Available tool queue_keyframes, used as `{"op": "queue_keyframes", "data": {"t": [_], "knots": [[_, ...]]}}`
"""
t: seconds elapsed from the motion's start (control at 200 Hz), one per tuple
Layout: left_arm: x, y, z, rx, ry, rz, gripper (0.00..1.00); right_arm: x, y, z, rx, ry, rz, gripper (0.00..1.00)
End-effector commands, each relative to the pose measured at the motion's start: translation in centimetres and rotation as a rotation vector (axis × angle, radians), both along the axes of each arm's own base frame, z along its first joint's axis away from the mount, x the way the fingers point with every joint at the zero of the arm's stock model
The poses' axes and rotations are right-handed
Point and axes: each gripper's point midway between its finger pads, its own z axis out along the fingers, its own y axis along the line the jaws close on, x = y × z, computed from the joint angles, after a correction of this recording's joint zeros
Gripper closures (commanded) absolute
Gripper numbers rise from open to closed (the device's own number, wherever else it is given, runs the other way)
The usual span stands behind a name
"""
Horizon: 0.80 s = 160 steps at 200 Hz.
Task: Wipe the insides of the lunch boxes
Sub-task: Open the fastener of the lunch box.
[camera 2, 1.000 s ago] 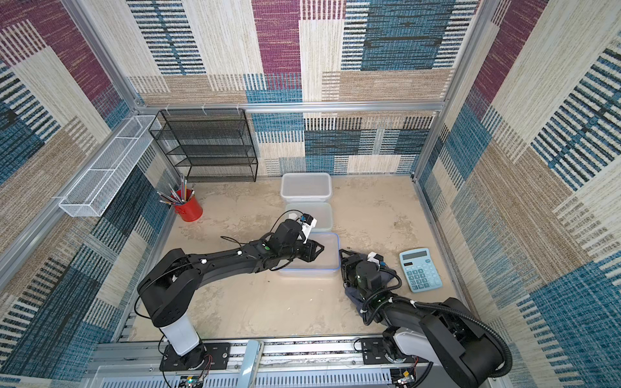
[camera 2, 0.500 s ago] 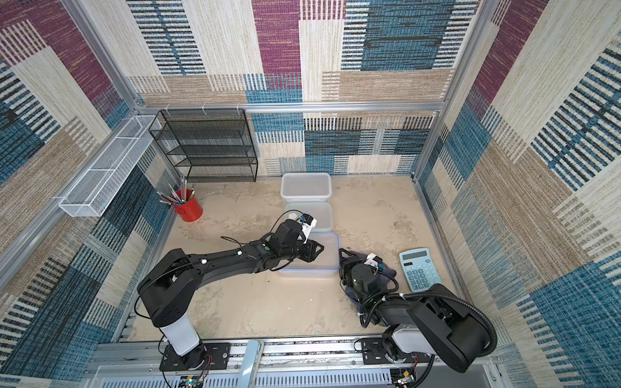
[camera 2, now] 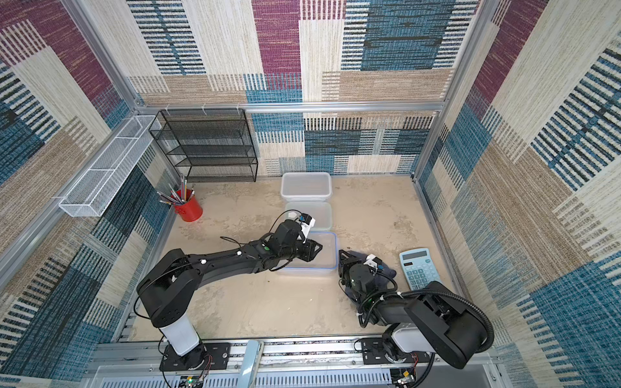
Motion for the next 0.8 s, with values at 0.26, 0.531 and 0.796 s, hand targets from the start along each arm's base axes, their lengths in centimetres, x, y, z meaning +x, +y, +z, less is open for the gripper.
{"op": "queue_keyframes", "data": {"t": [0.26,0.531,0.796], "knots": [[-6.9,7.6,-8.8,0.371,0.366,0.03,0.56,0.3,1.2,3.0,-0.048,-0.066,0.05,0.83],[-6.8,7.6,-8.8,0.383,0.367,0.034,0.56,-0.3,-0.5,2.2,-0.178,-0.011,0.014,0.71],[-5.7,7.1,-7.4,0.382,0.328,0.037,0.55,-0.9,-2.5,2.3,-0.34,0.032,-0.022,0.18]]}}
